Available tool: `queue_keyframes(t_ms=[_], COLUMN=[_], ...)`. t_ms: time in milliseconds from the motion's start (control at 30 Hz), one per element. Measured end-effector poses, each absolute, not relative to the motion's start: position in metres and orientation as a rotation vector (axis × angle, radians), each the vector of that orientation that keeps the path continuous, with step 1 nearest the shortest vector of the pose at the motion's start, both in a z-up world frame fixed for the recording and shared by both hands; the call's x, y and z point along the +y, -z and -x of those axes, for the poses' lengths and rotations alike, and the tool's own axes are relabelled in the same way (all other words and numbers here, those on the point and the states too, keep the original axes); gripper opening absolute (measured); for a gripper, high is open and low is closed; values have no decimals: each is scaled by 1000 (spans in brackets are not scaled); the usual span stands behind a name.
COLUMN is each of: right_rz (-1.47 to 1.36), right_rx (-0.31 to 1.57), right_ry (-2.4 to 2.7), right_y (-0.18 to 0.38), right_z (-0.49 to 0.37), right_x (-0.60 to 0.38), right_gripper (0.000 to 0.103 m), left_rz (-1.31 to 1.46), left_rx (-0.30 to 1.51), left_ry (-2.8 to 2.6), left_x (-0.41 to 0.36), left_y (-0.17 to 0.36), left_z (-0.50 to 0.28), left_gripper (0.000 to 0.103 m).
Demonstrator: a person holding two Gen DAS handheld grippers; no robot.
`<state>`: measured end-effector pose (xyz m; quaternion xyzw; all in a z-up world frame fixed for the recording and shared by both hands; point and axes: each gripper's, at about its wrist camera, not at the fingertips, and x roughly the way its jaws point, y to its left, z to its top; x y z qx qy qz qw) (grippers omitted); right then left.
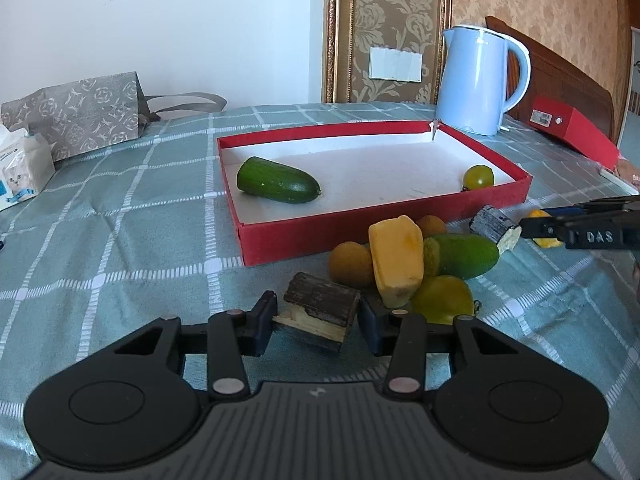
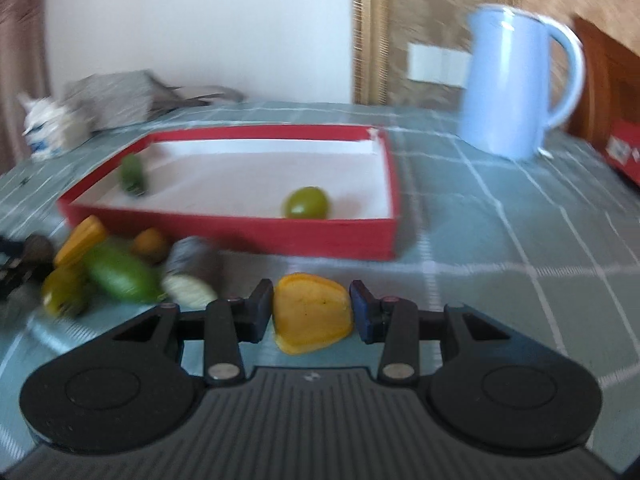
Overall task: Organize fruits
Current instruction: 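Carry block into the tray and open left tool while right tool holds yellow chunk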
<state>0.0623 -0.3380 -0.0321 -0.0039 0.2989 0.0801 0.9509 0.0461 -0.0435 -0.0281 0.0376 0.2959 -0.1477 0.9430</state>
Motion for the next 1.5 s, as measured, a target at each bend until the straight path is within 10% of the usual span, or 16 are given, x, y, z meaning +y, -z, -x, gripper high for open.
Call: queue_keyframes(t_ms=[1500], right_rz=[79], right_rx=[617], right_ry=[-134], right_y=[35], right_z=[-63], right_x=[-329], right_gripper=[40], left_rz=[-81], left_rx=[638], left_ry=[205], left_x=[-134], left_y=[4], left_z=[-188], left_gripper=[42])
